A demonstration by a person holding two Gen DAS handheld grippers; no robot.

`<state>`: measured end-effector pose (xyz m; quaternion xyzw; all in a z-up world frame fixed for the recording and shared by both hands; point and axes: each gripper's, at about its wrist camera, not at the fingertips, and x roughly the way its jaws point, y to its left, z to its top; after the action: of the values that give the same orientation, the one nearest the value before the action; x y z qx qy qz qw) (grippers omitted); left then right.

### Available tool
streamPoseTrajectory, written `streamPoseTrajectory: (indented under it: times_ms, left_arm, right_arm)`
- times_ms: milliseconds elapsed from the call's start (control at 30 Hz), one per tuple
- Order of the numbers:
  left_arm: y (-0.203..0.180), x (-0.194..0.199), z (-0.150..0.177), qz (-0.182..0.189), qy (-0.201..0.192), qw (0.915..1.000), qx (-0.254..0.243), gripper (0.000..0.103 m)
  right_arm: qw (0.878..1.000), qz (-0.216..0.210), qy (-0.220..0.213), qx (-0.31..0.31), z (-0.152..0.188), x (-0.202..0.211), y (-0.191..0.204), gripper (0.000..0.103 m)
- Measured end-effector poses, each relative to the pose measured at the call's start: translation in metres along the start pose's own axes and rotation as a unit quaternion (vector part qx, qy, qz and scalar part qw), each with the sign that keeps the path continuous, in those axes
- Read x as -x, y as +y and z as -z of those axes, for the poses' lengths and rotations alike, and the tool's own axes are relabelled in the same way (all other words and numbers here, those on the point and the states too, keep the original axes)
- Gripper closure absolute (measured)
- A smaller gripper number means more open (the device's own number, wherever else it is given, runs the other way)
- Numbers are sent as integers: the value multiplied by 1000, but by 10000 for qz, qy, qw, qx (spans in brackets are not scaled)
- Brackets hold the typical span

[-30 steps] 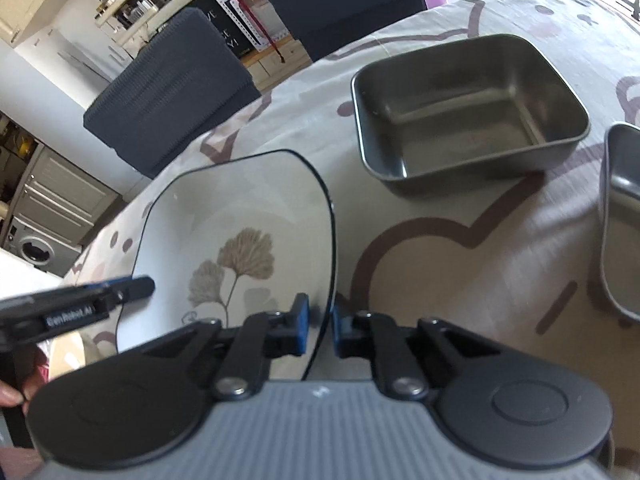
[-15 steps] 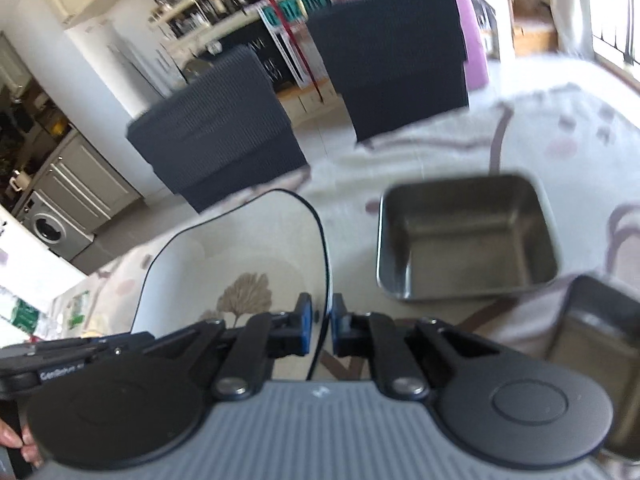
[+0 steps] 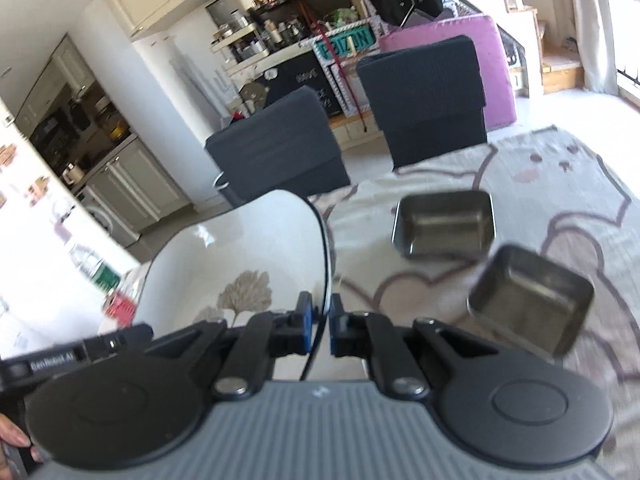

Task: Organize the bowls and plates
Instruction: 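Lift the white plate with both tools and carry it toward the lemon bowl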

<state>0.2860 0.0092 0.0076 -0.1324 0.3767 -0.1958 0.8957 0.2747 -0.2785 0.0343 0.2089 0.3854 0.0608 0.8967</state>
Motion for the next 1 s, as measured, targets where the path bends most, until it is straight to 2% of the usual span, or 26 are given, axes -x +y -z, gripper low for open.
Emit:
streamPoseTrajectory:
  times_ms: [200, 300, 400, 500, 733, 867, 1000]
  left_arm:
    - [3, 17, 48, -11, 202, 9994, 295, 90]
    - [5, 9, 71, -31, 474, 9984, 314, 90]
    - [14, -9, 93, -83, 868, 9950, 484, 90]
    - [17, -25, 112, -84, 1269, 9906, 513, 90]
    - [17, -55, 138, -117, 2016, 9783, 472, 90]
    - [17, -66, 141, -174, 2184, 9745, 484, 90]
    - [14, -72, 138, -249, 2200, 9740, 488, 90]
  right_arm:
    - [9989, -92, 430, 168, 47, 15, -11, 90]
    - [9973, 5, 737, 24, 74, 7, -21, 88]
    - [9922, 175, 1226, -151, 93, -7, -33, 87]
    - [9890, 484, 1387, 177, 100, -13, -31, 87]
    - [9794, 782, 1852, 166, 115, -28, -49, 89]
    - [9744, 895, 2054, 174, 119, -42, -62, 90]
    - [9742, 979, 2019, 241, 117, -48, -62, 89]
